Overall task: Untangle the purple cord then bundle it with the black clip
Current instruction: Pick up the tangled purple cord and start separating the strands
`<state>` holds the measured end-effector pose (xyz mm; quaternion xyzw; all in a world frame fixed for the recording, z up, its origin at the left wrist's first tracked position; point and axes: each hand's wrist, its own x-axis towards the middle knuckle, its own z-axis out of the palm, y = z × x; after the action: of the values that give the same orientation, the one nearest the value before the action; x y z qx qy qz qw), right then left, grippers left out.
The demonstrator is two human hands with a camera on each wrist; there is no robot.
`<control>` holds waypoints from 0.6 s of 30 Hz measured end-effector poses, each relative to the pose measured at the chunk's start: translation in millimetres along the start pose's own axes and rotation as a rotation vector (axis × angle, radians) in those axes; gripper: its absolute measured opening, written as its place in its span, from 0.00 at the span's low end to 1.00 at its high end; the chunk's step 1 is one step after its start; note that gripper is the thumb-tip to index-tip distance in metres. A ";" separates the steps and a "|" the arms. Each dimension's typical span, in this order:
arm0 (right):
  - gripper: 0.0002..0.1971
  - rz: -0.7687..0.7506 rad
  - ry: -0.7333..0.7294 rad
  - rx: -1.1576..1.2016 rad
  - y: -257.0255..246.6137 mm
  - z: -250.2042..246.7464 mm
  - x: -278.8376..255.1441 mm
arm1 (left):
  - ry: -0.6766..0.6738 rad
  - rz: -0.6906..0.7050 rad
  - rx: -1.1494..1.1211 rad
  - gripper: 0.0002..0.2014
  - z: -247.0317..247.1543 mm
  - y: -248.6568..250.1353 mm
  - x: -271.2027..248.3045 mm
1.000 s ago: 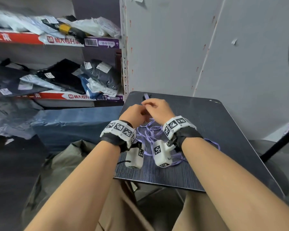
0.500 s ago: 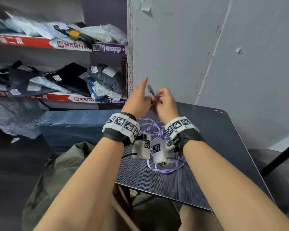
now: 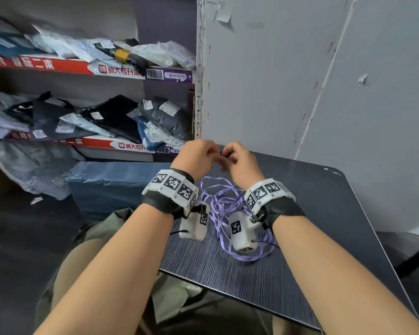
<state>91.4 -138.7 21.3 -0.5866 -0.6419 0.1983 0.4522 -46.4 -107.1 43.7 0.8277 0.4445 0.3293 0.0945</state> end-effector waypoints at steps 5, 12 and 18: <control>0.11 0.082 -0.186 -0.099 8.3 -7.6 -2.3 | 0.018 -0.236 0.261 0.14 8.6 -24.1 -5.3; 0.15 0.293 -0.137 0.153 24.3 -19.6 4.7 | 0.238 -0.540 -0.071 0.14 -6.0 -39.8 1.9; 0.08 0.175 0.078 0.290 -0.8 -28.1 34.1 | 0.141 -0.526 -0.837 0.14 19.5 -30.6 17.5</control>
<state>117.1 -114.9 48.1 -0.5761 -0.5350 0.3044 0.5378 -48.0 -72.5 23.1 0.5544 0.4731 0.4998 0.4680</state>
